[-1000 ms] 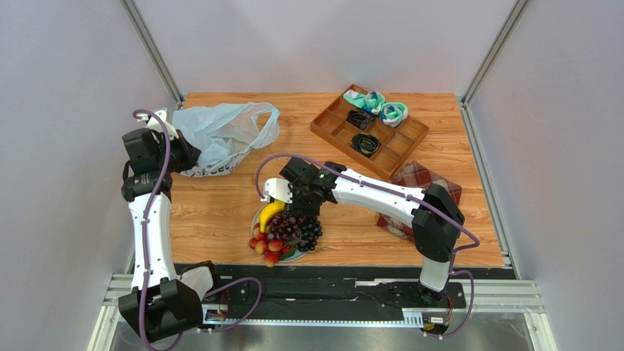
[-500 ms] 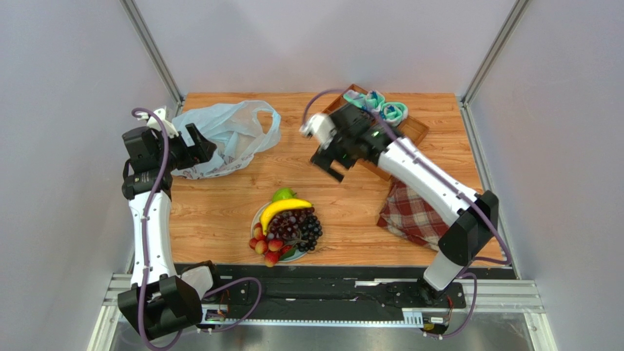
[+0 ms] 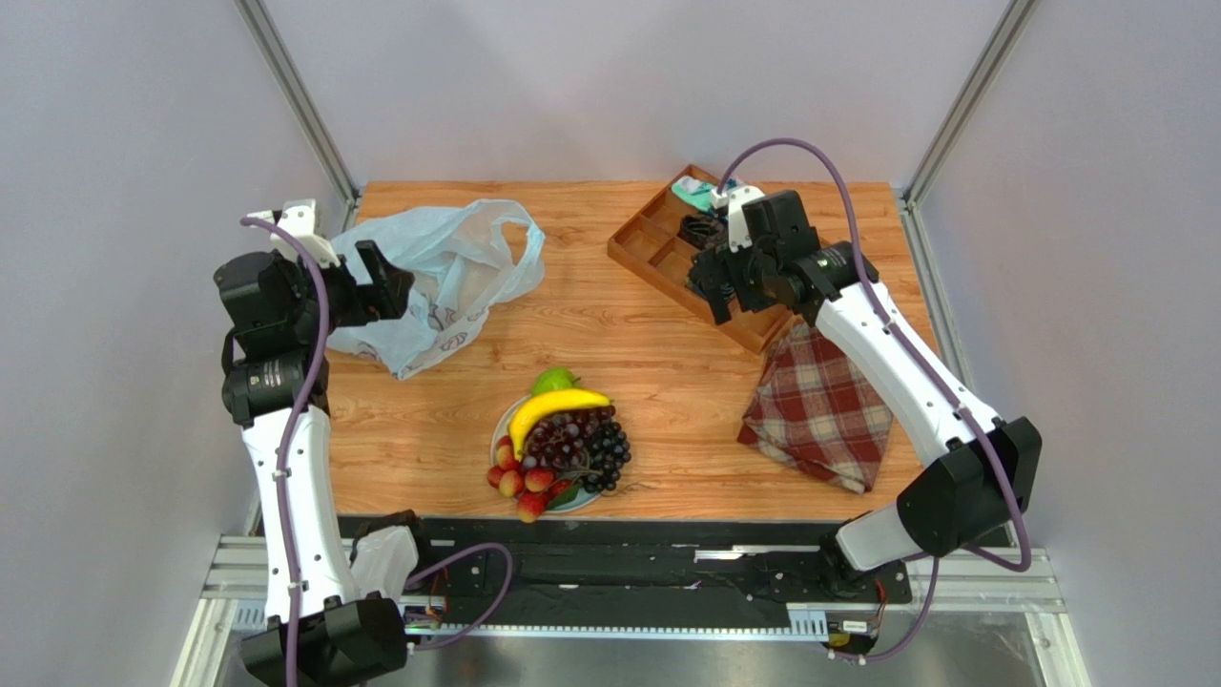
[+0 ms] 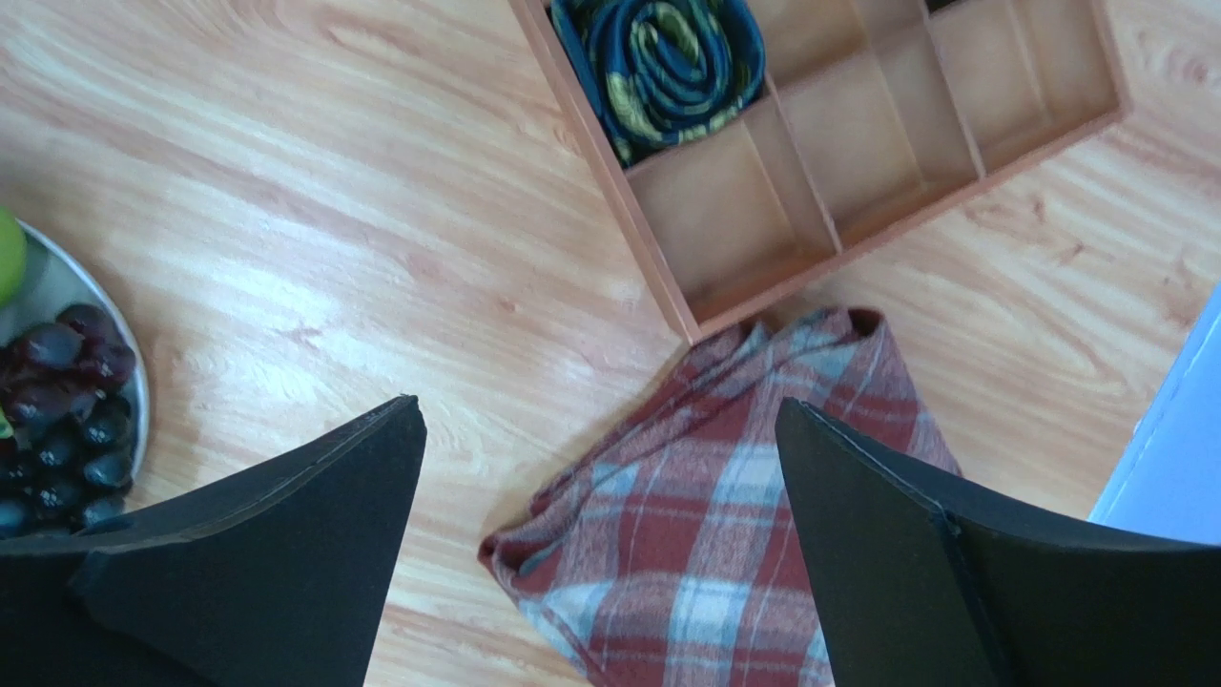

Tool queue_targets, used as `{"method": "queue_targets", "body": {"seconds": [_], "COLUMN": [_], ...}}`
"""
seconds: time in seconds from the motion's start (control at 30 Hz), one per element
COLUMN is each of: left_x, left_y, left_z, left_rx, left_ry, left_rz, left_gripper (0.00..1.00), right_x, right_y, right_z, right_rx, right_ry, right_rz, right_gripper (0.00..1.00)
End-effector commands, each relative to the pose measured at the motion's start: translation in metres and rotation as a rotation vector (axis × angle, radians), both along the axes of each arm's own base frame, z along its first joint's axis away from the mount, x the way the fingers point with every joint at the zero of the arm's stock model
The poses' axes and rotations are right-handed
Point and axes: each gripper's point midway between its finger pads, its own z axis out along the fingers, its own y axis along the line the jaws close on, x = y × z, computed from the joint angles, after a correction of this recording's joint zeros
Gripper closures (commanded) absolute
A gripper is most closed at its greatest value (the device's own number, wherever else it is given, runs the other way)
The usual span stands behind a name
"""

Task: Take the fake fruits out of the plastic bag
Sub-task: Reset both arms

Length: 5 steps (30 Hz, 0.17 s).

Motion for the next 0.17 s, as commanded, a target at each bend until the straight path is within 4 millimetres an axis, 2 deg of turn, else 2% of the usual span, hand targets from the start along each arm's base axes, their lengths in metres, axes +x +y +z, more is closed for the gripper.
{"method": "queue_targets", "body": {"seconds": [0.0, 0.13], "left_x": [-0.007, -0.0112], "left_y": [-0.0005, -0.0051], "left_z": [0.014, 0.015], "left_rx": [0.037, 0.03], "left_ry": [-0.034, -0.041], "left_rz": [-0.009, -0.025], "left_gripper": [0.01, 0.01], "right_x": [-0.0013, -0.005], "right_y": [-0.0054, -0.0023], "right_z": [0.012, 0.0161], "right_rx": [0.039, 0.055], "right_ry": [-0.071, -0.077], "right_rz": [-0.031, -0.004], "right_gripper": [0.02, 0.02]}}
